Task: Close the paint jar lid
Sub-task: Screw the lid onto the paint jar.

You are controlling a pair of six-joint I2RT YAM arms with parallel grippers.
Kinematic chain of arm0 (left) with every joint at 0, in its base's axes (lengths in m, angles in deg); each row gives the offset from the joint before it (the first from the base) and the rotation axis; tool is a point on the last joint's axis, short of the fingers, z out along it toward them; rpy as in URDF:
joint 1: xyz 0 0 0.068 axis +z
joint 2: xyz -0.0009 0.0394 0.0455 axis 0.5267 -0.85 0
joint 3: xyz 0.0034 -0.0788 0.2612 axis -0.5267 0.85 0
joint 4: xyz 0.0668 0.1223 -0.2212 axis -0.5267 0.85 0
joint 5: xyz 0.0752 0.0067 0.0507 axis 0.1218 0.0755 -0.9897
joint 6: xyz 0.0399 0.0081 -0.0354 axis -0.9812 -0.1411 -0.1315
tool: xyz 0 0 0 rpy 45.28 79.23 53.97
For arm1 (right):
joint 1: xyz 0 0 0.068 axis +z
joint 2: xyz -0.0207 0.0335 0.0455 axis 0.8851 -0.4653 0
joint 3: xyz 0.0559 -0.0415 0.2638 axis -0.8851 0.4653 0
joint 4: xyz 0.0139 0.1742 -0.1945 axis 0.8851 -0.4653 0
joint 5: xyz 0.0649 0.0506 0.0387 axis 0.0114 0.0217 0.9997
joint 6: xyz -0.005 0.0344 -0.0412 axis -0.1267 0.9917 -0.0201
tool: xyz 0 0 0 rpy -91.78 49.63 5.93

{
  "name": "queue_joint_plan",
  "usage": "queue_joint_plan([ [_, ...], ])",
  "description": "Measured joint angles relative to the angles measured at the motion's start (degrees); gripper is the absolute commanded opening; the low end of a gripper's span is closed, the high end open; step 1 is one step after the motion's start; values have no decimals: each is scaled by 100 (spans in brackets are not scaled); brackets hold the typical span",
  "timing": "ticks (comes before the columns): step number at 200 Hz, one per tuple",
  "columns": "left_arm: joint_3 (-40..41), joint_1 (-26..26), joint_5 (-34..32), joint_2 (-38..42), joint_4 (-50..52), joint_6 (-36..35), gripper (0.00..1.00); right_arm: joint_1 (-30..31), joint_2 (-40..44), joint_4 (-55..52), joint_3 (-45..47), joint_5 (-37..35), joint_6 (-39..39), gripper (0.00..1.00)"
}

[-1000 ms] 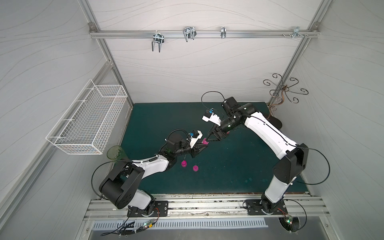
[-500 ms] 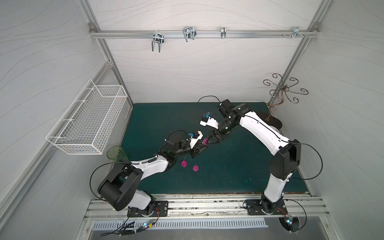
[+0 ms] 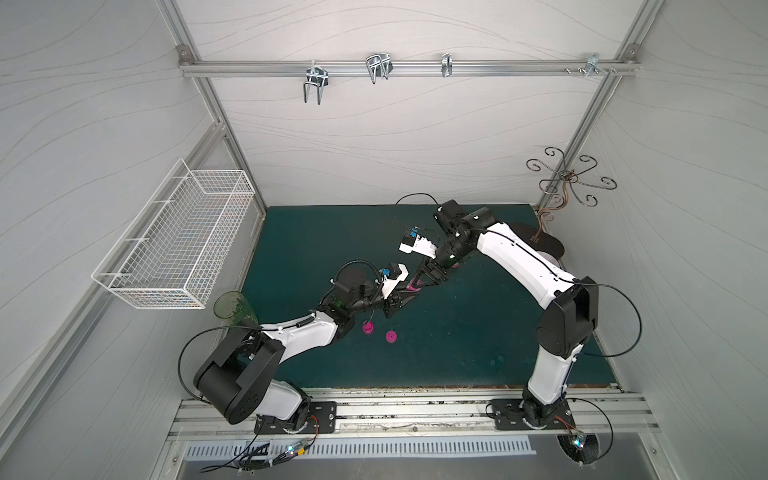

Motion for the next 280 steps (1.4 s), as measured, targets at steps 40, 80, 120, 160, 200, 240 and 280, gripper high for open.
queue_joint_plan([
  [40, 15, -9, -37, 7, 17, -15, 0, 63, 0, -42, 59, 4, -57, 27],
  [80, 35, -42, -240, 7, 24, -39, 0, 118, -15, -31, 42, -129, 264, 23],
  [120, 42, -413, -1733, -153, -98, -407, 0, 136, -601, -254, -671, -568, 1856, 22],
  [160, 42, -855, -3364, -905, -695, -866, 0, 131, -1067, -50, -785, -1010, 3552, 30],
  [200, 61, -970, -3998, -1021, -1014, -994, 0, 131, -1091, 258, -756, -990, 4398, 50],
  [240, 232, -1016, -3842, -780, -1388, -1012, 0, 74, -1080, 72, -1246, -702, 4426, 75],
  [280, 463, -999, -3112, -446, -1534, -730, 0, -122, -673, -280, -1602, -452, 3724, 86],
])
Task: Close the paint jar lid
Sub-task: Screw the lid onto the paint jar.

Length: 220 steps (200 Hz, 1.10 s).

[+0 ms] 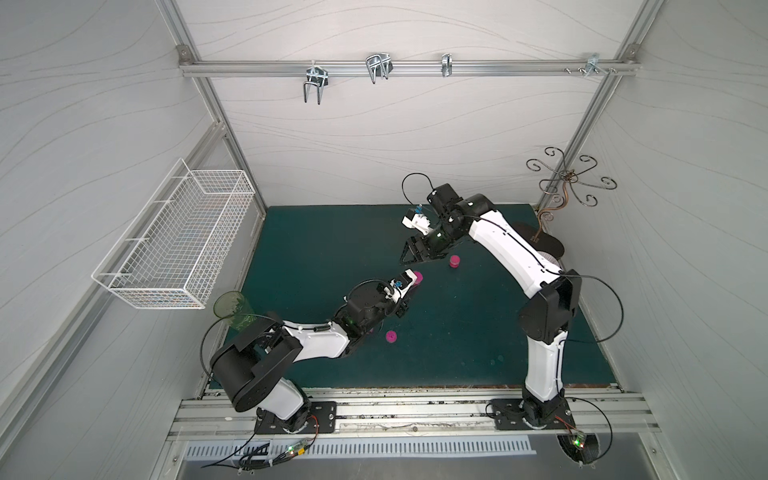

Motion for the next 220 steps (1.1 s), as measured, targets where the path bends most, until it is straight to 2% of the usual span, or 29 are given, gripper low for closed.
queue_joint_plan([
  [36, 138, 116, 791, 96, 229, 382, 0, -186, 444, -376, 105, 31, -761, 85],
  [60, 138, 334, 1484, 286, 455, 719, 0, -249, 730, -400, 614, 42, -1311, 83],
  [102, 127, 625, 2229, 415, 555, 1040, 0, -256, 820, -271, 1226, 269, -1980, 81],
  [134, 59, 763, 2782, 422, 931, 1143, 0, -249, 1215, -63, 2009, 492, -2870, 80],
  [179, -111, 796, 3156, 424, 1314, 1152, 0, -107, 1405, 105, 2284, 621, -3814, 77],
  [220, -136, 796, 3244, 422, 1427, 1150, 0, 57, 1233, 168, 2164, 584, -4129, 74],
])
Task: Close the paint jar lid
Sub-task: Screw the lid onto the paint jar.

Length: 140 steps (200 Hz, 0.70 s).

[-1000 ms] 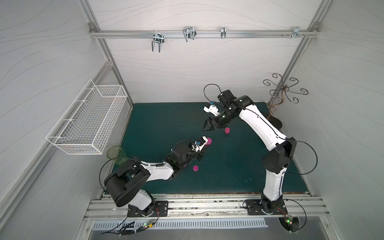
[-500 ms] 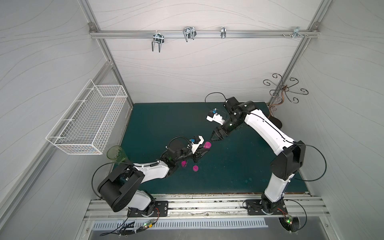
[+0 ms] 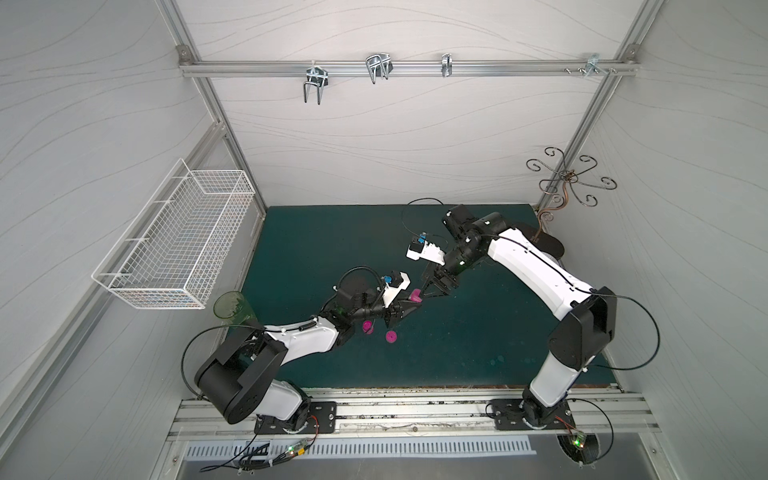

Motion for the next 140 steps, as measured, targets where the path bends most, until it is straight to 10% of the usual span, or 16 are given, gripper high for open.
queue_joint_plan([
  [111, -55, 0, 22, 2, 15, 0, 0, 195, -332, 22, 0, -175, -140, 68],
  [140, -57, 0, 20, 0, 17, 0, 0, 267, -431, 20, 0, -181, -149, 53],
])
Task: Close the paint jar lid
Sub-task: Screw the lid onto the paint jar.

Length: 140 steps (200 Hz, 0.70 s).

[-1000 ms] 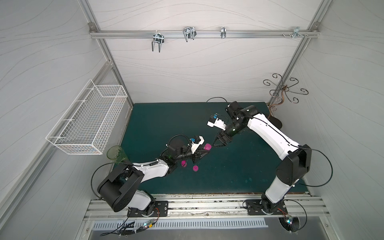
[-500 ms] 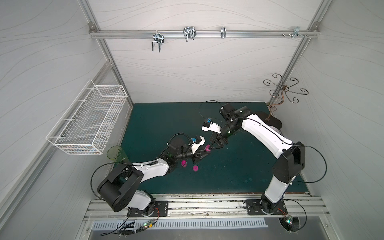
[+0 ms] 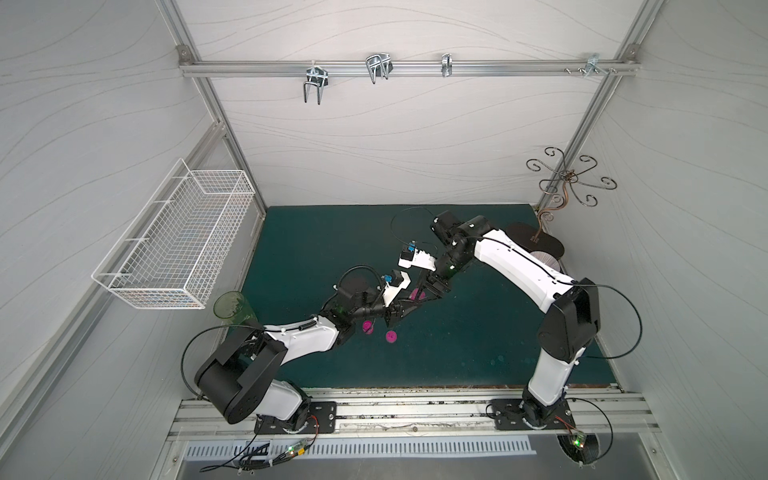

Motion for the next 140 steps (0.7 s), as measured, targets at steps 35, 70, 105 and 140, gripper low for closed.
queue_joint_plan([
  [35, 0, 4, -4, 2, 22, -28, 0, 9, -48, -11, -2, -4, 37, 30],
  [70, 0, 7, -251, -20, 61, -28, 0, 7, -221, -17, -133, 13, 402, 27],
  [105, -48, -111, -1539, -614, -474, -160, 0, -7, -1029, 17, -968, -507, 2199, 29],
  [140, -363, -251, -2863, -1655, -1016, -282, 0, -52, -1781, 315, -1497, -1132, 3941, 40],
])
